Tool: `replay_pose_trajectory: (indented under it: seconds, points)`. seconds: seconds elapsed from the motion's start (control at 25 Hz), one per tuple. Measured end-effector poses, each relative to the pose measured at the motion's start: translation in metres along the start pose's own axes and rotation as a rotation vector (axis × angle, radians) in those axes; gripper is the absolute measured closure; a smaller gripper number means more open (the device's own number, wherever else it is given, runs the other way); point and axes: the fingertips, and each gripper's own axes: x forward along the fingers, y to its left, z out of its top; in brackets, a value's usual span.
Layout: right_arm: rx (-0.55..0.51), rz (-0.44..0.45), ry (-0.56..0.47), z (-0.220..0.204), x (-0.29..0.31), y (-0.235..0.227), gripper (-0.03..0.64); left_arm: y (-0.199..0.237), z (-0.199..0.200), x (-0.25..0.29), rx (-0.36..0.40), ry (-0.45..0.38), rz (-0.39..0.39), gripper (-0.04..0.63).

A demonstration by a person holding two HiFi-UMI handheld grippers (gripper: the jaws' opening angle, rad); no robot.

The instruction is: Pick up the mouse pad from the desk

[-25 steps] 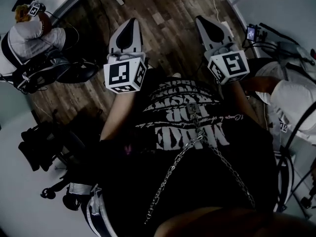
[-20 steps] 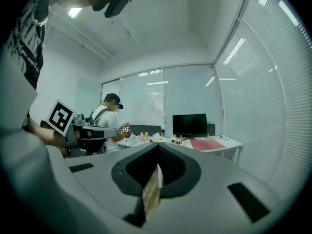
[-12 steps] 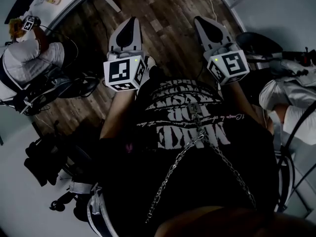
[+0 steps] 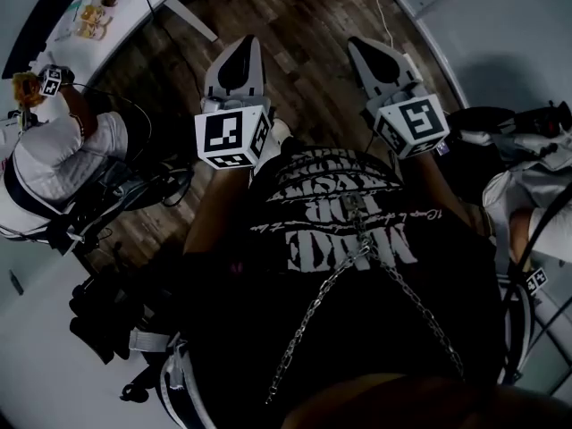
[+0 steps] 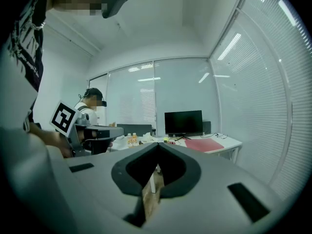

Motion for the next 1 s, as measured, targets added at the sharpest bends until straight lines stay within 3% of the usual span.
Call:
replay_pose_trajectory:
  seconds: [0.32,0.52,0.72,0.8,0.92,1.0]
  points:
    - [-0.004,-0.031,-0.005,0.026,0.055,0.007,0.617,0.053,0.018,0.024,-0.003,-0.014,-0.033,0.589]
    - [-0.009,-0.011,-0.03,0.017,0.044,0.002,0.617,0.035,0.013,0.024,0.012,-0.035,-0.025,0.589]
    - [0.005,-0.014,0.035,0.004,0.12,0.022,0.617,0.106,-0.01,0.049,-0.059,0.02,-0.037,0.589]
    - [-0.005,-0.034,0.025,0.006,0.095,0.03,0.617,0.087,-0.009,0.034,-0.051,0.011,-0.065,0.589]
    - [-0.046,-0.074,-0.008,0.035,0.01,0.039,0.617,0.015,0.014,-0.01,-0.036,-0.03,-0.112,0.589]
    - [-0.044,-0.09,-0.01,0.046,-0.019,0.039,0.617,-0.01,0.022,-0.023,-0.04,-0.031,-0.127,0.589]
